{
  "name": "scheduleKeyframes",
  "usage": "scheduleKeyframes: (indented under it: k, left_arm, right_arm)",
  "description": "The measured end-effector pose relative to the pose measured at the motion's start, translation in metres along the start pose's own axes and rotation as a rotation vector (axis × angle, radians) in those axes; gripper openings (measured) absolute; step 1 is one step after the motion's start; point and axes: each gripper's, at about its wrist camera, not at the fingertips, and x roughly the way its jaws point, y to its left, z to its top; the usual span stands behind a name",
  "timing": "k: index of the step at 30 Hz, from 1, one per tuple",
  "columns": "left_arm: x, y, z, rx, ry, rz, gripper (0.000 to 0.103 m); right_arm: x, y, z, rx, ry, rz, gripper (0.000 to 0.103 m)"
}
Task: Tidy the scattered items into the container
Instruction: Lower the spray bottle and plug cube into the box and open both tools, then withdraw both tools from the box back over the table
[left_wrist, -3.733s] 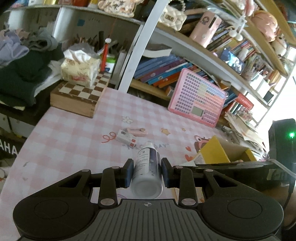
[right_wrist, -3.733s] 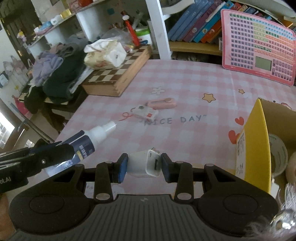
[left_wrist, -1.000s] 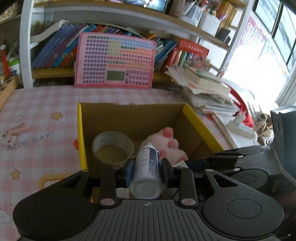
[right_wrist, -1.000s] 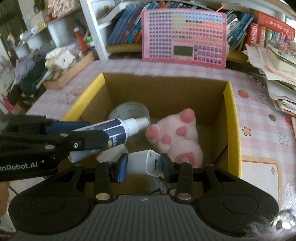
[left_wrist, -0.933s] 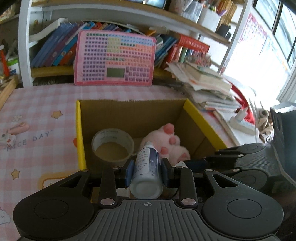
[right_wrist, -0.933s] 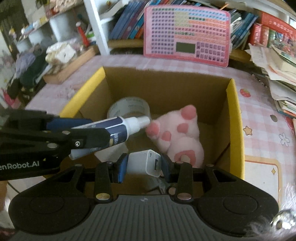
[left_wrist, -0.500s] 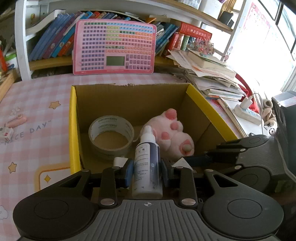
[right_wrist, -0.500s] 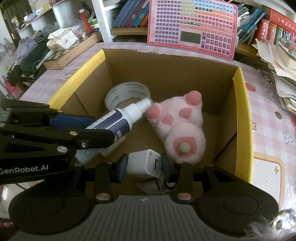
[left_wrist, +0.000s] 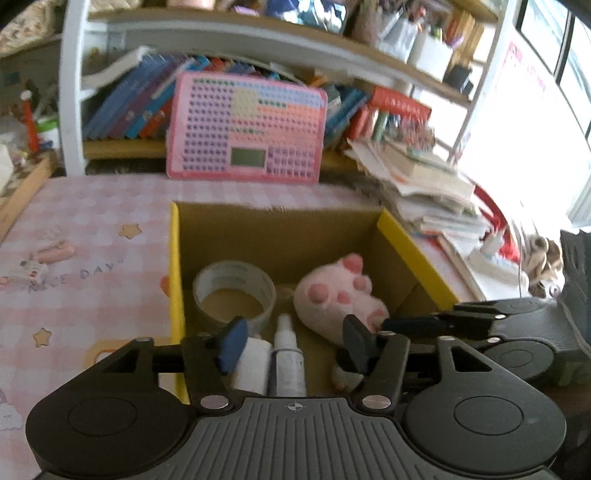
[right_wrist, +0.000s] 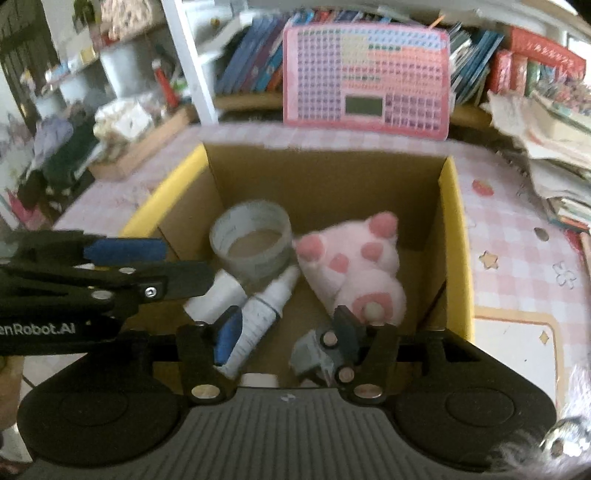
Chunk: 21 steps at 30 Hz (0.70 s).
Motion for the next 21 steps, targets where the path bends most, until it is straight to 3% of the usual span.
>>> scheduleKeyframes:
  k: [9,21]
  left_arm:
    - [-0.046,-0.005,-0.007,0.075,-0.146,0.051,0.086]
    - [-0.093,0.032,-0.03,0.129,-0.153,0.039,0.092]
  right_arm:
    - [-0.04,0.008,-0.003,0.019,-0.169,-0.095,0.067]
    - [-0.07,0.042,-0.029,0.122,-0.215,-0.273,0.073]
